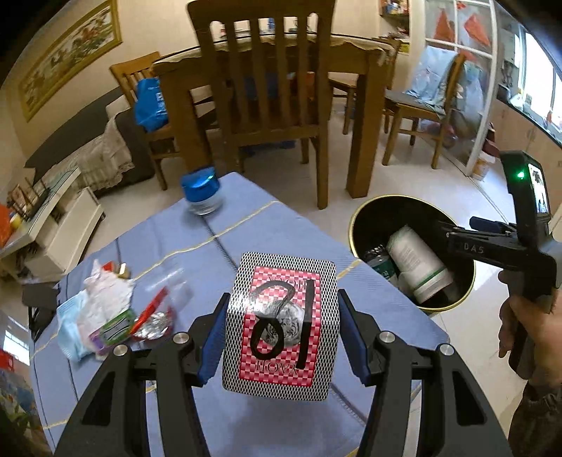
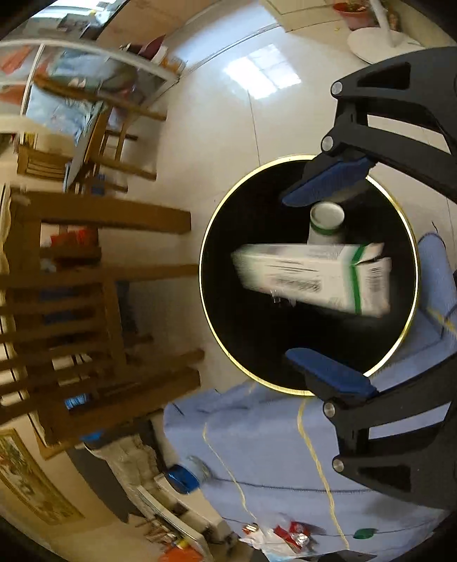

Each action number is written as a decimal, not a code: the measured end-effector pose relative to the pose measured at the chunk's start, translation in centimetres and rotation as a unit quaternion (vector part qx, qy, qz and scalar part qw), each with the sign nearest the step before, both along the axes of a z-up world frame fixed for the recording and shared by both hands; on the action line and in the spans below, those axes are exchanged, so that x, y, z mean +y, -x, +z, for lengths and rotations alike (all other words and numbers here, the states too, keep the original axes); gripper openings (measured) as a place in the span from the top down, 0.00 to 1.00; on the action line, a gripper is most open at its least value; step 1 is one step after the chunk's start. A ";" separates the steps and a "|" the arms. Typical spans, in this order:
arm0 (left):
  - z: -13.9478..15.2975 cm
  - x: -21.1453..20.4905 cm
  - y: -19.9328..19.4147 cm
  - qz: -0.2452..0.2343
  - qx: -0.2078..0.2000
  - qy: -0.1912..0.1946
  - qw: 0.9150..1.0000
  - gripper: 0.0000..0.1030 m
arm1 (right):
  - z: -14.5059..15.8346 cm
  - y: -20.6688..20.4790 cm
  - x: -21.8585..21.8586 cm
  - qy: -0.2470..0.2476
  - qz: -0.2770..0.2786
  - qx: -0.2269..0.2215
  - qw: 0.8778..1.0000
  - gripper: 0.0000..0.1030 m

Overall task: Collect trash
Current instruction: 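Carry the ointment box and red card over the bin and open both tools, then move both tools back over the table, then grasp the green bottle cap with the left tool while the right tool grasps the red wrapper, then drop the red wrapper into the bin with the right tool while the left tool holds the cap, then carry the green cap over the bin and open the left tool, then grasp the upside-down clear plastic cup with the right tool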

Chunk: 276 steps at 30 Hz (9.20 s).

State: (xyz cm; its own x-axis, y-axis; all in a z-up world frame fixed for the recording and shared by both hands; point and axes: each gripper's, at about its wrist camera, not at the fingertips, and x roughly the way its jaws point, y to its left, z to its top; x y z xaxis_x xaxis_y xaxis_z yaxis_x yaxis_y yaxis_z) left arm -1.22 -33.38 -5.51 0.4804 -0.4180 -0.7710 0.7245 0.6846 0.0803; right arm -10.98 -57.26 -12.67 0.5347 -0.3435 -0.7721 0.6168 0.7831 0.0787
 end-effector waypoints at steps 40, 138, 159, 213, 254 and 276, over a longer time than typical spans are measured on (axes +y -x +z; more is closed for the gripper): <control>8.4 19.6 -5.5 0.095 -0.117 0.013 0.989 0.18 | 1.6 -4.9 24.6 -0.040 0.288 -0.034 0.956 0.16; -3.6 21.8 -7.8 -0.034 0.034 0.013 0.999 0.72 | 1.4 -9.1 5.9 -0.284 0.159 -0.219 0.920 0.99; 0.4 19.4 -6.5 -0.007 0.012 0.067 0.998 0.71 | 2.6 -8.1 11.6 -0.254 0.209 -0.180 0.927 0.99; -0.7 -9.8 2.2 -0.195 0.017 -0.003 0.981 0.71 | -1.5 7.9 -6.9 -0.170 0.002 -0.100 0.980 0.33; -0.9 23.7 -10.6 0.122 0.047 0.024 0.991 0.31 | 2.5 -8.0 15.9 -0.121 0.240 -0.036 0.962 0.27; -2.0 30.0 -9.8 0.180 0.022 0.024 0.983 0.30 | -0.6 -16.3 24.3 -0.053 0.301 0.063 0.950 0.52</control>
State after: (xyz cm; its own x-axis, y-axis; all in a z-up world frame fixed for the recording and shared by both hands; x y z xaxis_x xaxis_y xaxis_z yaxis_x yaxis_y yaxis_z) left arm 8.61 -3.37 -7.51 0.5708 -0.2629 -0.7778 0.4359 0.8999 0.0157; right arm 5.28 -32.94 -13.31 0.5102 0.0779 -0.8565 0.0702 0.9888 0.1318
